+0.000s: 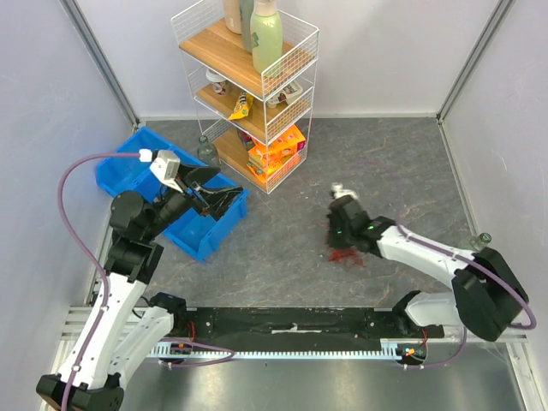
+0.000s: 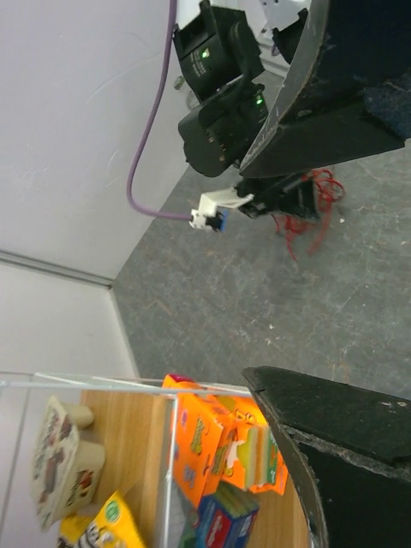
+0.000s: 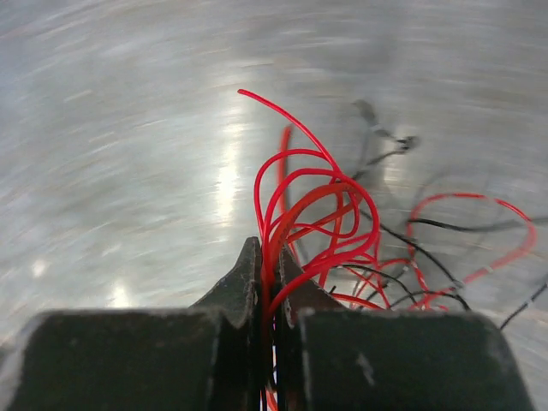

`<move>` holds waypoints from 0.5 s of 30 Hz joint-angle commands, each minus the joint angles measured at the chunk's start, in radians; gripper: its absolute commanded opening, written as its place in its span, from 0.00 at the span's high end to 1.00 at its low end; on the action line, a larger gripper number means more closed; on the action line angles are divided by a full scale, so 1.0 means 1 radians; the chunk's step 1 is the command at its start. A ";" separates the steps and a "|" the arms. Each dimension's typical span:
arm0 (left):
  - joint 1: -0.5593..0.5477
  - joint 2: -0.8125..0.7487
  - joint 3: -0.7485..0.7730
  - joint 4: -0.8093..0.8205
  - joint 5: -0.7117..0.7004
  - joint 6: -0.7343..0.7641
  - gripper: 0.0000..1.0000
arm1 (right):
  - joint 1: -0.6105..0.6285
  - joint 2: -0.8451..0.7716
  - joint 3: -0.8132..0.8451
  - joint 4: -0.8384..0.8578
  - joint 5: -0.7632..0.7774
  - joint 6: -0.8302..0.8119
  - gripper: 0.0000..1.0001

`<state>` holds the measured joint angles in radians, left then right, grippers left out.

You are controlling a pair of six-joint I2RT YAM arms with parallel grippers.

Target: Untangle the cables

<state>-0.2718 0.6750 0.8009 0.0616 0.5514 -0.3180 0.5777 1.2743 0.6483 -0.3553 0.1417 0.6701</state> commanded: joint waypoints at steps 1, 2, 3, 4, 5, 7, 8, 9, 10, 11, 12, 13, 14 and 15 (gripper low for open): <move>-0.023 0.064 0.026 0.004 0.059 -0.030 0.05 | 0.220 0.081 0.117 0.096 -0.139 -0.017 0.98; -0.030 0.084 0.034 -0.009 0.056 -0.029 0.05 | 0.243 0.100 0.129 0.101 -0.175 -0.023 0.94; -0.046 0.103 0.041 -0.028 0.053 -0.026 0.06 | 0.254 0.114 0.145 0.101 -0.194 -0.036 0.87; -0.055 0.129 0.053 -0.052 0.045 -0.021 0.08 | 0.261 0.118 0.152 0.098 -0.205 -0.061 0.80; -0.064 0.152 0.066 -0.087 0.039 -0.016 0.08 | 0.261 0.109 0.154 0.093 -0.203 -0.069 0.72; -0.084 0.214 0.101 -0.165 0.016 -0.006 0.11 | 0.260 0.064 0.152 0.070 -0.148 -0.092 0.49; -0.095 0.253 0.118 -0.195 0.007 -0.003 0.13 | 0.258 0.031 0.152 0.052 -0.104 -0.104 0.35; -0.099 0.288 0.136 -0.227 0.005 -0.001 0.14 | 0.251 0.001 0.152 0.035 -0.075 -0.112 0.21; -0.104 0.322 0.152 -0.252 0.011 -0.003 0.16 | 0.241 -0.035 0.149 0.024 -0.054 -0.116 0.13; -0.110 0.359 0.171 -0.281 0.016 -0.001 0.19 | 0.232 -0.065 0.145 0.016 -0.044 -0.122 0.11; -0.115 0.395 0.190 -0.304 0.031 -0.003 0.22 | 0.222 -0.096 0.137 0.015 -0.039 -0.127 0.10; -0.122 0.423 0.202 -0.319 0.048 -0.004 0.24 | 0.212 -0.114 0.129 0.015 -0.042 -0.127 0.10; -0.132 0.449 0.213 -0.331 0.061 -0.009 0.27 | 0.205 -0.122 0.119 0.013 -0.042 -0.124 0.11; -0.144 0.471 0.218 -0.336 0.071 -0.013 0.29 | 0.200 -0.128 0.111 0.007 -0.044 -0.116 0.12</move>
<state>-0.3851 1.0775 0.9562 -0.1795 0.5785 -0.3233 0.8032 1.2114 0.7692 -0.3309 0.0540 0.5713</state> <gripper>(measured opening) 0.738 0.892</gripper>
